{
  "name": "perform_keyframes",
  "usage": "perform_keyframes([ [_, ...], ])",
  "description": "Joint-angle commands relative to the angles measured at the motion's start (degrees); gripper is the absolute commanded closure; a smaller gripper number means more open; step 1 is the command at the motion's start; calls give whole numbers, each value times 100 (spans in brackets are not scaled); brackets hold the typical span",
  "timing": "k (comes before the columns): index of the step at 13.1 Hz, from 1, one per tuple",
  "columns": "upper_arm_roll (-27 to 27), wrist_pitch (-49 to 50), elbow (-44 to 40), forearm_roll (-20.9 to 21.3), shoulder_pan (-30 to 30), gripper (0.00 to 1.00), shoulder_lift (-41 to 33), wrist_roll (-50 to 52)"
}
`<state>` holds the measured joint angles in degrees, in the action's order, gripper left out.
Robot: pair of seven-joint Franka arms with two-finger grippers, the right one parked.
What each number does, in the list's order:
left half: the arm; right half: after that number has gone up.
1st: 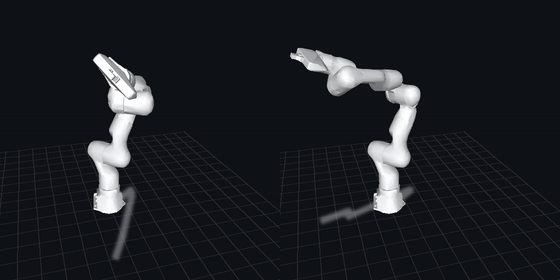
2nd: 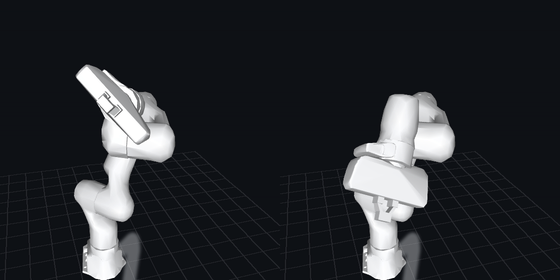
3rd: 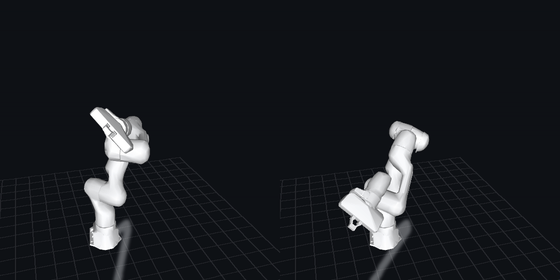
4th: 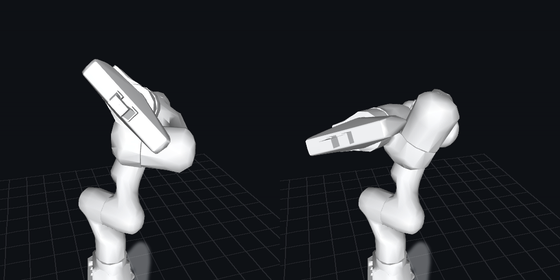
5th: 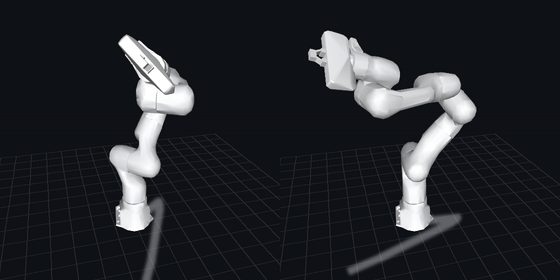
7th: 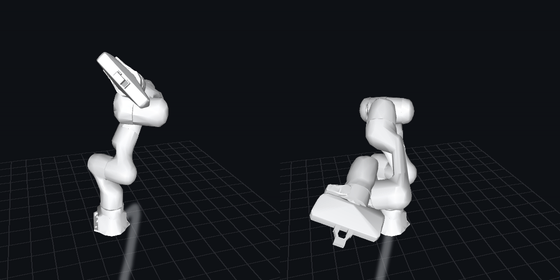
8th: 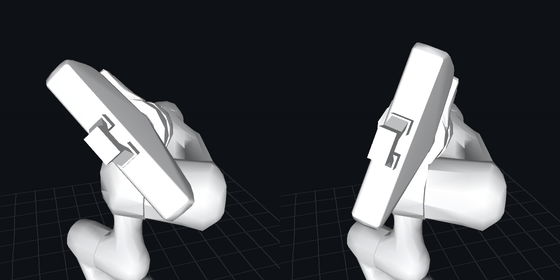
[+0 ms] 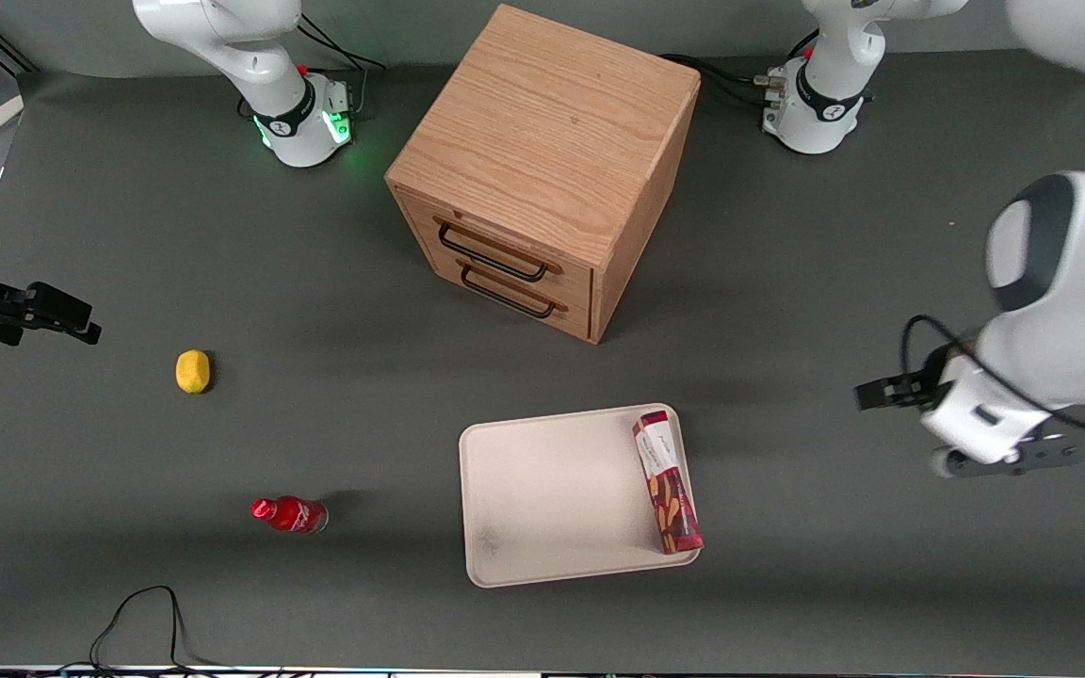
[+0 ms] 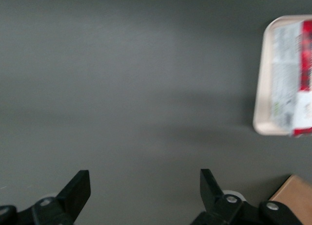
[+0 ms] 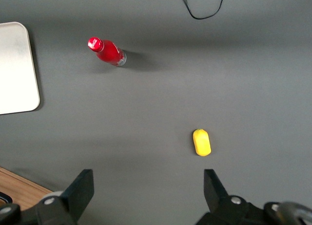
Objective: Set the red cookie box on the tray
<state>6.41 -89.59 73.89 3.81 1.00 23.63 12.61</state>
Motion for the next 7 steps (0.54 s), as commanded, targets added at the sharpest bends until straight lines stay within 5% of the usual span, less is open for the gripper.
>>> perform_keyframes([
  [1, -629, 249, 363, -20, -56, 0, -517, -1012],
  [7, -1064, -162, 2116, -29, -433, 0, -2113, -1587],
])
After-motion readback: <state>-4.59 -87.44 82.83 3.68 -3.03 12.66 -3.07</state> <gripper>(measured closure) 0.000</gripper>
